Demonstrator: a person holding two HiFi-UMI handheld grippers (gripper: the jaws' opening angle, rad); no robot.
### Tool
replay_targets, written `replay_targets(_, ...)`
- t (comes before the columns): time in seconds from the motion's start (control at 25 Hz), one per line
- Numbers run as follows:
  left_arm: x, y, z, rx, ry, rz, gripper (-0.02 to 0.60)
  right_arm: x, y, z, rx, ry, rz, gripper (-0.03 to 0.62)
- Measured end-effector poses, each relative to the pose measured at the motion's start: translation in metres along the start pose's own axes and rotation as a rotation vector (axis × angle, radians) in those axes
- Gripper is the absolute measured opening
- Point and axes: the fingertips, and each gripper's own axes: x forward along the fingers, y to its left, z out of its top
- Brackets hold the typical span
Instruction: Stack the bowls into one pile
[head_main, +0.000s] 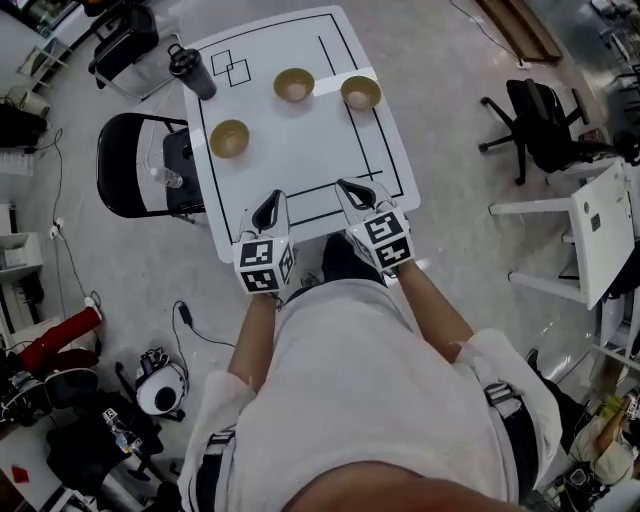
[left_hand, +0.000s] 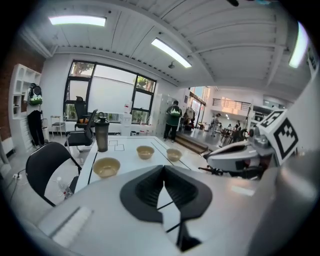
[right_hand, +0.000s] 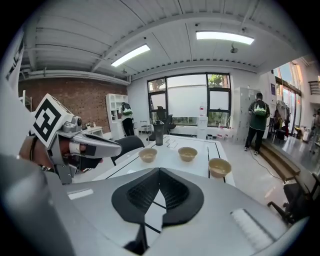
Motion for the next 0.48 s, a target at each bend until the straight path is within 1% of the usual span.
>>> replay_targets(0.12,0.028,0.011,0.004,0.003,0.051,0.017,0.003,0.026,-0.02,0.0,-0.027,0.099,0.013,0.001)
replay_targets(0.2,0.043,0.013,0.007,0.009,0.067,0.022,0.003,0.036,-0.035,-0.002,-0.046,0.134,0.011,0.001)
replay_targets(0.36,0.071,0.013,0.014,0.037,0.097,0.035,0.002,0.051,-0.063,0.0,-0.042,0.142,0.023,0.002)
replay_targets(0.48,0.087,0.024,0.026,0.08,0.111,0.072,0.003,0.066,-0.078,0.007,-0.038,0.141,0.036,0.002)
